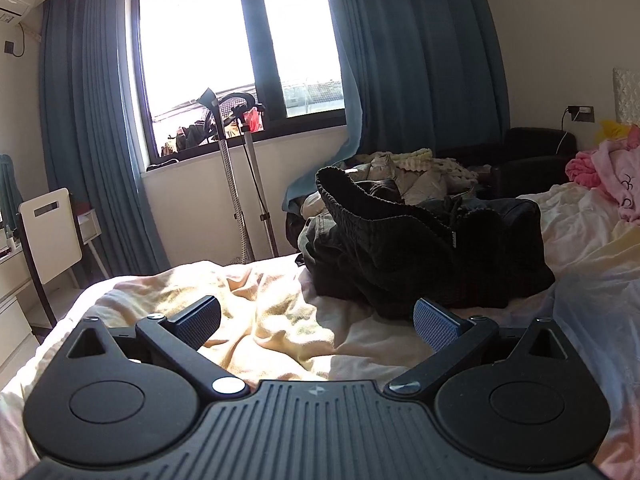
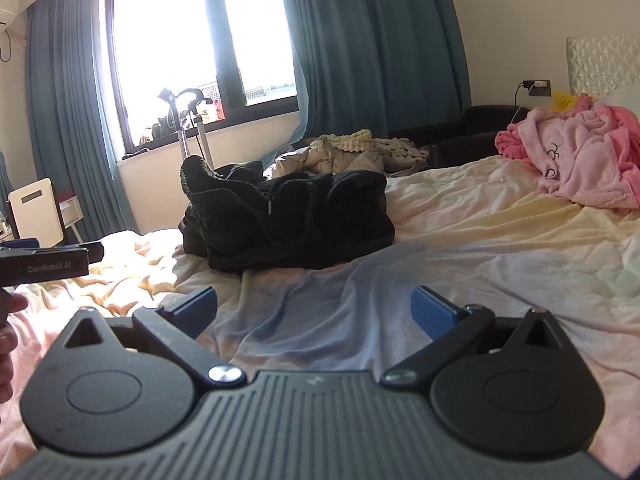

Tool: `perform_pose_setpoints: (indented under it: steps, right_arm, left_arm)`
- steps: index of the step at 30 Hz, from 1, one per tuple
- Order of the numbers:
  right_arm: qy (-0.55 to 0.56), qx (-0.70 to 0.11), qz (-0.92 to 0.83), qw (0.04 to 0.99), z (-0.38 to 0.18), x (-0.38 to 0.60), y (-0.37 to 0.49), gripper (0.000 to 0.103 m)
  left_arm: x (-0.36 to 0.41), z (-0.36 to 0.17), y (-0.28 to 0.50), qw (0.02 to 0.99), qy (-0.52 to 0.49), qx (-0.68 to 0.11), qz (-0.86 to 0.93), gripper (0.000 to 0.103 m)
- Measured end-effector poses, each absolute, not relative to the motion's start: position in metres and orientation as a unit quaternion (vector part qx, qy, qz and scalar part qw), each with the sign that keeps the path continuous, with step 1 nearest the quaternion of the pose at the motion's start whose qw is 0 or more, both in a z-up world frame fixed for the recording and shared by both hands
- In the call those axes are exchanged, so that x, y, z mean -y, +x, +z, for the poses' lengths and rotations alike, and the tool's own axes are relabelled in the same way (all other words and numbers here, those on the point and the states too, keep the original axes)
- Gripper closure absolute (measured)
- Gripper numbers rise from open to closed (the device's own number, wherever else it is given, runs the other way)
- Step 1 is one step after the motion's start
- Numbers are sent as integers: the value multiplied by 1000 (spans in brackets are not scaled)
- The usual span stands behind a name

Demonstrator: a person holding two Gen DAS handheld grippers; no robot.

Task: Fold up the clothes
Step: 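Grasp the ribbed cuff of the black sweatpants with the left gripper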

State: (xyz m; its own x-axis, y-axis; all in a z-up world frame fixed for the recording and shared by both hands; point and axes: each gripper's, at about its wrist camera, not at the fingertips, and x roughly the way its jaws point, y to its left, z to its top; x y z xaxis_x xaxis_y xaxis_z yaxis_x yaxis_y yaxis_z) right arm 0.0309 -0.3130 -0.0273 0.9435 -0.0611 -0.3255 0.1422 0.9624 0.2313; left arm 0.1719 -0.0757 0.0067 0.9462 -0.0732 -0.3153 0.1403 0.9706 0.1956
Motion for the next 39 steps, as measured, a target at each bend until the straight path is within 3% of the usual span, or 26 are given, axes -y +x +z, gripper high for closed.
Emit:
perform_pose_setpoints:
  steps: [7, 9, 15, 19, 24, 31, 34, 37, 38, 39]
  right_arm:
    - [188, -186, -20, 964, -50, 326, 66, 0]
    - [197, -189, -9, 962, -55, 325, 75, 0]
    - [244, -211, 10, 946, -80, 332, 101, 0]
    - [279, -220, 10, 935, -92, 341, 112, 0]
    - [287, -222, 12, 932, -96, 342, 115, 0]
    - [266, -235, 19, 935, -94, 335, 114, 0]
    - [264, -235, 25, 935, -93, 335, 114, 0]
    - [275, -231, 46, 932, -92, 337, 113, 0]
    - [269, -229, 47, 934, -91, 335, 113, 0]
    - [260, -227, 46, 937, -90, 334, 113, 0]
  left_arm:
    - [110, 4, 294, 981, 106, -163, -16, 8]
    - [116, 6, 329, 979, 110, -174, -1, 24]
    - [128, 10, 409, 977, 88, -193, 7, 43]
    - [117, 15, 432, 975, 3, -220, -9, 43]
    - [98, 30, 425, 976, -82, -196, -45, 41]
    - [105, 27, 419, 976, 2, -206, -71, 42]
    - [112, 18, 434, 969, 14, -242, -52, 48]
    - [110, 10, 461, 957, -17, -288, -25, 55]
    - [108, 10, 466, 955, -37, -295, -25, 66]
    - [106, 10, 468, 953, -57, -298, -26, 90]
